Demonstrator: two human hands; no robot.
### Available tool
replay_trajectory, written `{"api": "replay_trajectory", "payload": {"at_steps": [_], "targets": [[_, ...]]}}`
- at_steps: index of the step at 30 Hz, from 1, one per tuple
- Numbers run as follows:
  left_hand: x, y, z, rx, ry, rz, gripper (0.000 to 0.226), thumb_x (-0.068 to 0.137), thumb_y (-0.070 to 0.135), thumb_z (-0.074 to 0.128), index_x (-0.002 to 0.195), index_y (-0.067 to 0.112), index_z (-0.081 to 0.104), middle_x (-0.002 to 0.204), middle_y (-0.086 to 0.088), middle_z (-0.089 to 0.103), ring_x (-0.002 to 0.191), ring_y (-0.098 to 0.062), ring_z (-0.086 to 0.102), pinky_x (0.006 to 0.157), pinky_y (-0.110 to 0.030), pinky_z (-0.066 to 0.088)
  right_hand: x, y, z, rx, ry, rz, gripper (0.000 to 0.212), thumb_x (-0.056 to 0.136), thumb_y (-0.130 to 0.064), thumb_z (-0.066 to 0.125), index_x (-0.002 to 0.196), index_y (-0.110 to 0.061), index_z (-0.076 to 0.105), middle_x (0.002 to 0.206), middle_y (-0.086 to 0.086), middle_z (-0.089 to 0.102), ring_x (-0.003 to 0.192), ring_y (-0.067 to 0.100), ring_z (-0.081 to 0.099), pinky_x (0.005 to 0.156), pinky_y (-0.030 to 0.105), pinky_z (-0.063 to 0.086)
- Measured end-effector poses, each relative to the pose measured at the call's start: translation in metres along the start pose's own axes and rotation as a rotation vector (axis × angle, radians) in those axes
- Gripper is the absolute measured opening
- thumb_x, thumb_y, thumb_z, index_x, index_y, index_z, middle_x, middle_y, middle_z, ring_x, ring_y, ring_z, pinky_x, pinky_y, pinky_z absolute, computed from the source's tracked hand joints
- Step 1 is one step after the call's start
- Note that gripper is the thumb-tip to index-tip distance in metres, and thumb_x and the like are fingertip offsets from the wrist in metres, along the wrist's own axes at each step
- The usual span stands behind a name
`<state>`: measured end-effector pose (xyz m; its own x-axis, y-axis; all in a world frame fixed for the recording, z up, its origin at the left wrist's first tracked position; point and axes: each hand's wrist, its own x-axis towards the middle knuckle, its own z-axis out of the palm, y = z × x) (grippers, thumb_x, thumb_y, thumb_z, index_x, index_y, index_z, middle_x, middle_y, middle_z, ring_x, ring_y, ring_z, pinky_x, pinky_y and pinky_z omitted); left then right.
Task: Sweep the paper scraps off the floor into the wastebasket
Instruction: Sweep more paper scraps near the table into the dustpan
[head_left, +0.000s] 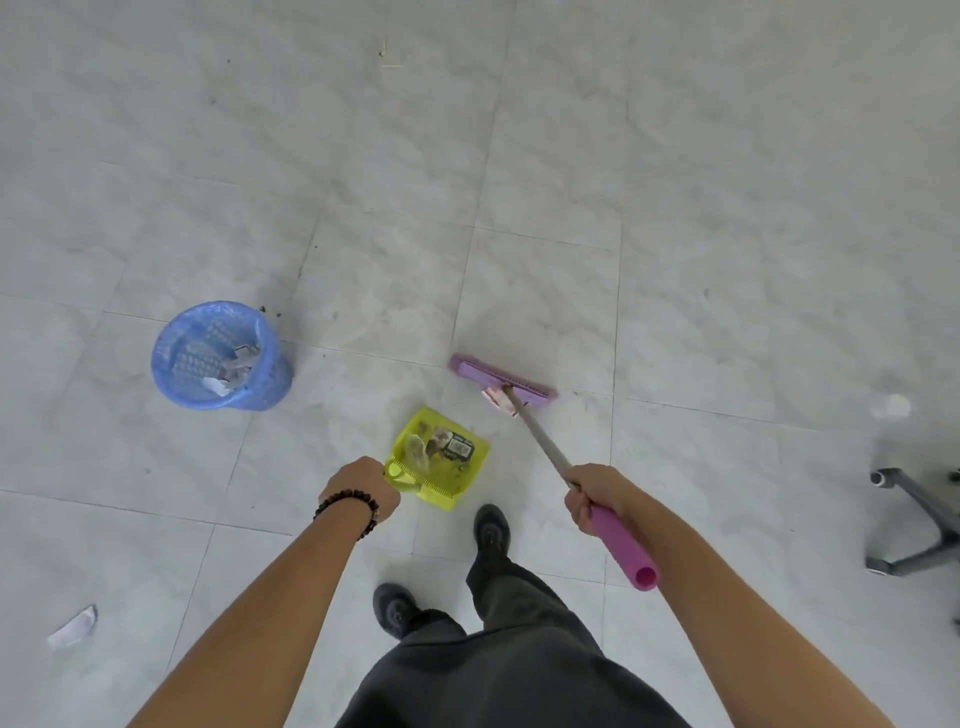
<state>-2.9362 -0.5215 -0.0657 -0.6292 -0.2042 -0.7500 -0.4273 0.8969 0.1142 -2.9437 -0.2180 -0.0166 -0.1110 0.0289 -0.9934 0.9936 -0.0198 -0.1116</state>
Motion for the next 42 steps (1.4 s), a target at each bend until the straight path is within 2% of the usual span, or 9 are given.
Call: {"api": "replay_trajectory", "payload": {"at_steps": [3,7,15,18,26,28,33,37,42], "targets": [[-0.001,0.003,0.002,0.018,0.002,0.004,0.013,0.08,0.013,0.051,0.086,0.015,0.062,0.078,-0.002,0.06,0.079,-0.025,0.061,0.064,-0.027,0.046,-0.035,-0.001,-0.028,0.143,-0.123,0.078,0.032,0.1,-0.024,0.048,0.071,-0.011,0.044,0.047,-0.005,0.04,0.028,0.004,0.036,0.026,0.014,0.033],[-0.006,0.002,0.003,0.007,0.021,-0.007,0.017,0.082,0.013,0.051,0.092,0.015,0.064,0.086,-0.004,0.062,0.082,-0.025,0.061,0.069,-0.028,0.049,-0.055,-0.003,-0.036,0.26,-0.211,0.075,0.029,0.101,-0.025,0.05,0.077,-0.011,0.044,0.049,-0.005,0.04,0.028,0.004,0.038,0.025,0.015,0.033],[-0.013,-0.011,0.006,-0.001,0.002,-0.01,0.017,0.082,0.014,0.05,0.094,0.017,0.062,0.087,-0.002,0.06,0.085,-0.025,0.059,0.072,-0.029,0.05,-0.029,0.004,0.054,-0.148,-0.035,-0.147,0.009,0.097,-0.015,0.041,0.092,-0.012,0.047,0.052,0.0,0.043,0.032,0.006,0.036,0.033,0.015,0.033],[-0.011,-0.014,0.008,-0.002,0.004,-0.001,0.016,0.08,0.013,0.05,0.091,0.017,0.06,0.086,-0.002,0.059,0.085,-0.026,0.059,0.071,-0.029,0.049,-0.018,0.022,0.076,-0.267,-0.007,-0.218,0.012,0.095,-0.008,0.038,0.099,-0.008,0.049,0.055,0.007,0.046,0.038,0.013,0.039,0.037,0.021,0.036],[-0.018,-0.026,0.011,-0.021,-0.01,-0.054,0.026,0.083,0.02,0.049,0.103,0.018,0.065,0.094,-0.002,0.063,0.086,-0.024,0.06,0.074,-0.03,0.051,-0.038,0.047,0.078,-0.282,-0.115,-0.069,0.01,0.091,-0.003,0.049,0.081,-0.006,0.051,0.046,0.001,0.047,0.032,0.008,0.04,0.032,0.018,0.036],[-0.03,-0.045,0.018,-0.096,-0.021,-0.109,0.022,0.082,0.018,0.048,0.097,0.02,0.063,0.088,0.0,0.062,0.084,-0.023,0.06,0.072,-0.029,0.05,-0.042,0.048,0.083,-0.354,-0.125,-0.128,0.01,0.091,-0.001,0.049,0.082,-0.005,0.052,0.047,0.003,0.047,0.032,0.009,0.04,0.031,0.018,0.035],[-0.086,-0.114,0.044,-0.411,0.029,-0.303,0.019,0.083,0.014,0.044,0.067,0.021,0.05,0.067,0.004,0.054,0.064,-0.016,0.053,0.051,-0.021,0.037,-0.035,0.043,0.123,-0.571,-0.199,-0.255,0.009,0.087,0.003,0.046,0.085,-0.006,0.046,0.05,0.006,0.047,0.033,0.012,0.04,0.033,0.02,0.035],[-0.14,-0.164,0.077,-0.75,0.135,-0.476,0.014,0.085,0.018,0.052,0.085,0.017,0.066,0.067,0.003,0.056,0.058,-0.015,0.051,0.053,-0.023,0.039,-0.028,0.038,0.172,-0.862,-0.272,-0.341,0.009,0.082,0.002,0.049,0.089,-0.004,0.046,0.046,0.011,0.045,0.034,0.017,0.038,0.039,0.026,0.034],[-0.195,-0.204,0.129,-1.014,0.275,-0.653,0.015,0.086,0.019,0.056,0.092,0.021,0.069,0.063,0.004,0.054,0.054,-0.015,0.048,0.049,-0.022,0.037,-0.032,0.05,0.242,-1.051,-0.377,-0.303,0.007,0.084,0.003,0.048,0.084,-0.004,0.048,0.046,0.007,0.042,0.033,0.015,0.037,0.036,0.021,0.033]]}}
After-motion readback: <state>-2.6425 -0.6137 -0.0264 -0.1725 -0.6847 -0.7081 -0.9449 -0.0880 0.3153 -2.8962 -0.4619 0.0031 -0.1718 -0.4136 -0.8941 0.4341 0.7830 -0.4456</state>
